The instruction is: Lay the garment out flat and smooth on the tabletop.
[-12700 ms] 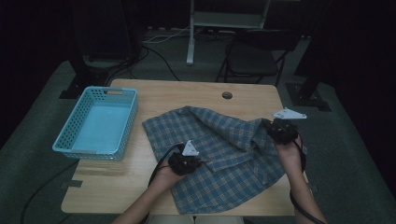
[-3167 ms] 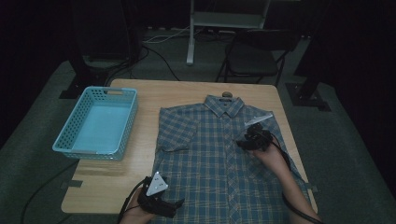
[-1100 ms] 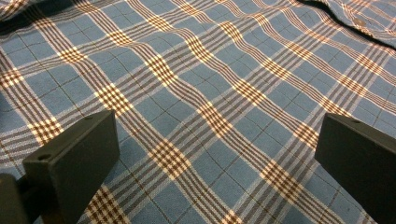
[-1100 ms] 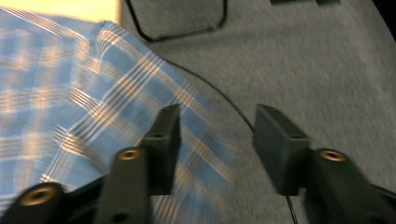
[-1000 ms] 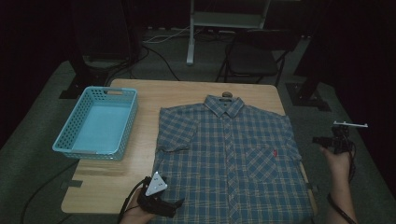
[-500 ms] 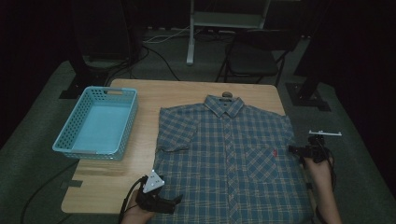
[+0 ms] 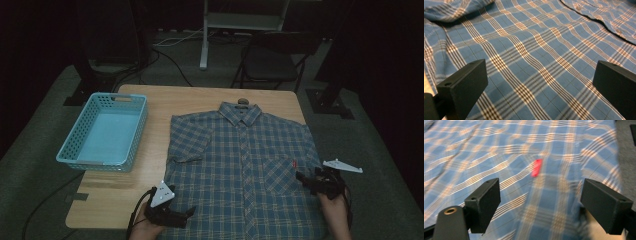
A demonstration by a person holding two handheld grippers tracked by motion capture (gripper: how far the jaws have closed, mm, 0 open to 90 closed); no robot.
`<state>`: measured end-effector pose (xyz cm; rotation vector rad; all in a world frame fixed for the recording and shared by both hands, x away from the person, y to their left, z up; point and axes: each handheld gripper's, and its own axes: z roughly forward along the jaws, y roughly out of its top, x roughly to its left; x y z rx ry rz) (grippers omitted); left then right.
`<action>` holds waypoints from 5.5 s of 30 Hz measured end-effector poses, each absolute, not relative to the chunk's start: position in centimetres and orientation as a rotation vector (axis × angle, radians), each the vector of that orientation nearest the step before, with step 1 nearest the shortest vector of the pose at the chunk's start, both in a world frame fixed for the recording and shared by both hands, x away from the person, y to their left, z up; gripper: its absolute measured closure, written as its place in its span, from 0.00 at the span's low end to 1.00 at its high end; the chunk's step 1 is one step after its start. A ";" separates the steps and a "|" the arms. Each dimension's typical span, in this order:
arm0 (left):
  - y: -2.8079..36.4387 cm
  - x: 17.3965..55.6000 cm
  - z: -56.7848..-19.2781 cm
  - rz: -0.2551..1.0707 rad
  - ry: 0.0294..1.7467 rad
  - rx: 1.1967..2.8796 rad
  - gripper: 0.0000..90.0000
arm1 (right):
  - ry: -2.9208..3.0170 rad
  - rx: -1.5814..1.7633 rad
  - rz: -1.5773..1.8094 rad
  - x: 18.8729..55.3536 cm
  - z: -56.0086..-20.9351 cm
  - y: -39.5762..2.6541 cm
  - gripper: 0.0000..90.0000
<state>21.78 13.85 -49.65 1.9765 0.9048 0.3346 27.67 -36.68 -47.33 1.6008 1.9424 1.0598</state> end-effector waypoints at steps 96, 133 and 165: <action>16.3 41.9 -39.6 0.711 1.246 1.970 0.96 | 1.735 1.397 1.086 16.4 -52.8 -33.2 0.15; 23.2 28.7 -41.2 0.553 1.237 1.741 0.13 | 1.728 1.402 1.084 16.4 -52.8 -33.2 0.15; 23.3 19.2 -49.7 0.654 1.233 1.682 0.02 | 1.720 1.400 1.083 16.4 -52.9 -33.1 0.15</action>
